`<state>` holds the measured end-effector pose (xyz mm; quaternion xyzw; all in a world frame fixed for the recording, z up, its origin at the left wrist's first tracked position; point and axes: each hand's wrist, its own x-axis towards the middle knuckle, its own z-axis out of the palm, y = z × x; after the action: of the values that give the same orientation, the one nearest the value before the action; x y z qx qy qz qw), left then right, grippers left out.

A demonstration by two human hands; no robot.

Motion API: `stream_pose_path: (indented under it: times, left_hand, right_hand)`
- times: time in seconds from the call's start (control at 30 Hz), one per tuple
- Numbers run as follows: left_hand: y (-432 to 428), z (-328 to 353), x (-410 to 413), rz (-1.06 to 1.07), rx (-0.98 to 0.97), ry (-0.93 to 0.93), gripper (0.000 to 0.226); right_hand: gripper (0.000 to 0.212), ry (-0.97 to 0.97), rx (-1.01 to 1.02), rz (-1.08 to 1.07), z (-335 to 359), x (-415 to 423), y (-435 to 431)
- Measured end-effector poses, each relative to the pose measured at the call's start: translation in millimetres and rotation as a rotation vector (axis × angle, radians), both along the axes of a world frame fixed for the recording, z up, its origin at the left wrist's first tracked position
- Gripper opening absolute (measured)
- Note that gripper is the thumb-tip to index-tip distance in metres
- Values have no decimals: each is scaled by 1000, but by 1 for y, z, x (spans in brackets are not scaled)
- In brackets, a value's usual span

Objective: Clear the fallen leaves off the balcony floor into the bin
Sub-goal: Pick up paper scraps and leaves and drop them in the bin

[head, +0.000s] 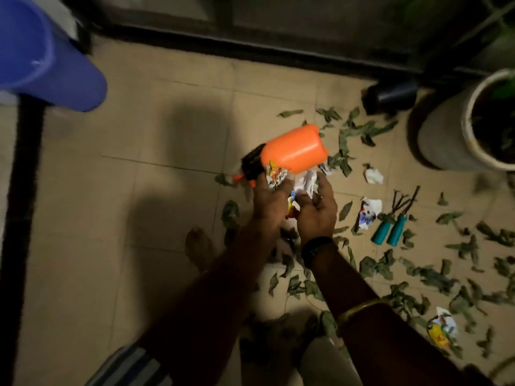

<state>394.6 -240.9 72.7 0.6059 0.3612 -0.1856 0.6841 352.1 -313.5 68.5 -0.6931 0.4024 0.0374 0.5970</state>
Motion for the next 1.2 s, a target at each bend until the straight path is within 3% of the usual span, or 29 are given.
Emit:
stream_pose_path:
  times: [0.13, 0.37, 0.4, 0.53, 0.67, 0.77, 0.9, 1.1, 1.2]
  left_hand:
    - [54, 53, 24, 80, -44, -44, 44]
    - [190, 125, 81, 266, -191, -55, 30]
    - [210, 130, 91, 291, -199, -44, 31]
    - [291, 158, 129, 360, -392, 15, 76]
    - [346, 172, 159, 454, -302, -2, 55]
    - [383, 172, 181, 465, -194, -69, 52]
    - [436, 165, 215, 539, -154, -47, 27]
    - [506, 168, 272, 590, -194, -43, 38]
    - [544, 164, 302, 587, -262, -24, 61]
  right_hand:
    - [42, -17, 114, 40, 63, 37, 64]
    - [38, -69, 238, 157, 144, 109, 192]
    - [39, -71, 241, 173, 152, 119, 210]
    - [38, -62, 282, 258, 178, 156, 277]
    - [40, -51, 316, 359, 192, 193, 334]
    - [40, -3, 348, 425, 198, 224, 370]
    - [40, 34, 367, 535, 197, 266, 417]
    - [34, 62, 452, 669, 200, 333, 484]
    - [26, 57, 418, 706, 190, 365, 517]
